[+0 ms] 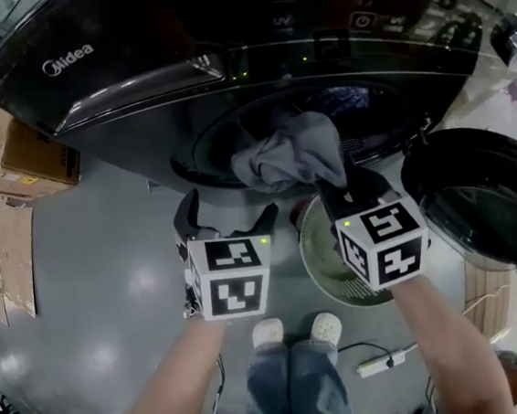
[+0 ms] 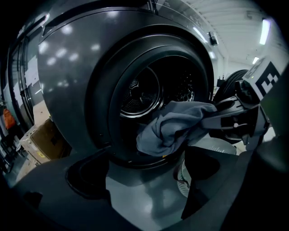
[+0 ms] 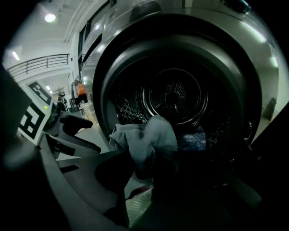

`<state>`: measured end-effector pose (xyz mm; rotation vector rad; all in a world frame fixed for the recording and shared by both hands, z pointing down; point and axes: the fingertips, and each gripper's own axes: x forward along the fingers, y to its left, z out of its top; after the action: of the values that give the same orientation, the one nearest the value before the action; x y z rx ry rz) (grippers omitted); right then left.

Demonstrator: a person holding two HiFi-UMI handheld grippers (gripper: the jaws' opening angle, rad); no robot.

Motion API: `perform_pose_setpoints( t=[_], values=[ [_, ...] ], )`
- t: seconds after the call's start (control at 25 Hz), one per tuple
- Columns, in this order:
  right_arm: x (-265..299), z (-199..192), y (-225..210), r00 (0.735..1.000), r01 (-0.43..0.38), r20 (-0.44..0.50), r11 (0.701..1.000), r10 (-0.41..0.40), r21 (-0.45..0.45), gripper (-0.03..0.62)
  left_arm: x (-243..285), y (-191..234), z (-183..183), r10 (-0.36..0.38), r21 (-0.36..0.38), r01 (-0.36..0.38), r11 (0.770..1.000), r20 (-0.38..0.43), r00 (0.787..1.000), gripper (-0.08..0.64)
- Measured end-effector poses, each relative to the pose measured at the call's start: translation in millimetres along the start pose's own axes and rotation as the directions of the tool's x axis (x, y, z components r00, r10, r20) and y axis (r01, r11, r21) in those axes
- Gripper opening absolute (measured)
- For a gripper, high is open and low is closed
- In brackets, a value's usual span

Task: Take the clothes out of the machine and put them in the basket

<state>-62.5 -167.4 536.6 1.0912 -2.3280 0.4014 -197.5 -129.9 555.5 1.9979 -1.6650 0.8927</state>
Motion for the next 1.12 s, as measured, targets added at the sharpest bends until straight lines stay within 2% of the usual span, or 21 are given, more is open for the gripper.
perform_pose_setpoints(
  t=[0.2,0.32,0.4,0.48,0.64,0.84,0.96,1.12],
  values=[
    [-19.6,-3.1,-3.2,1.0,0.005,0.009,1.0,-0.005,0.03,0.091,7.2,-13.7,8.1,-0.019,0.042,0.018,0.999,0.005,1.0,0.509],
    [-29.7,-3.2,-13.2,1.0,0.02,0.022,0.998,-0.021,0.054,0.091,16.6,-25.6,7.9,-0.054,0.131,0.053,0.99,0.006,0.998,0.503],
    [-37.2,-4.1,-20.0,0.999,0.031,0.03,0.997,-0.033,0.07,0.091,25.9,-35.3,8.3,-0.089,0.248,0.085,0.965,0.006,0.996,0.502],
    [-44.4,-7.6,-25.4,0.999,0.039,0.034,0.996,-0.042,0.082,0.091,37.4,-46.5,7.5,-0.129,0.356,0.119,0.927,0.004,0.992,0.502],
    [-59.0,-16.7,-35.0,0.998,0.048,0.03,0.993,-0.051,0.111,0.091,62.2,-63.7,7.3,-0.173,0.475,0.158,0.866,-0.013,0.985,0.502],
    [-72.0,-28.0,-44.7,0.998,0.065,0.008,0.99,-0.067,0.126,0.091,88.2,-73.7,18.0,-0.21,0.557,0.189,0.809,-0.026,0.977,0.503],
    [-71.4,-38.2,-63.4,0.995,0.097,-0.016,0.984,-0.096,0.152,0.091,103.1,-78.3,26.6,-0.241,0.594,0.23,0.771,-0.062,0.969,0.543],
    [-69.0,-49.5,-80.0,0.992,0.123,-0.03,0.971,-0.119,0.206,0.091,126.7,-84.3,31.9,-0.284,0.593,0.307,0.744,-0.134,0.949,0.571]
  ],
)
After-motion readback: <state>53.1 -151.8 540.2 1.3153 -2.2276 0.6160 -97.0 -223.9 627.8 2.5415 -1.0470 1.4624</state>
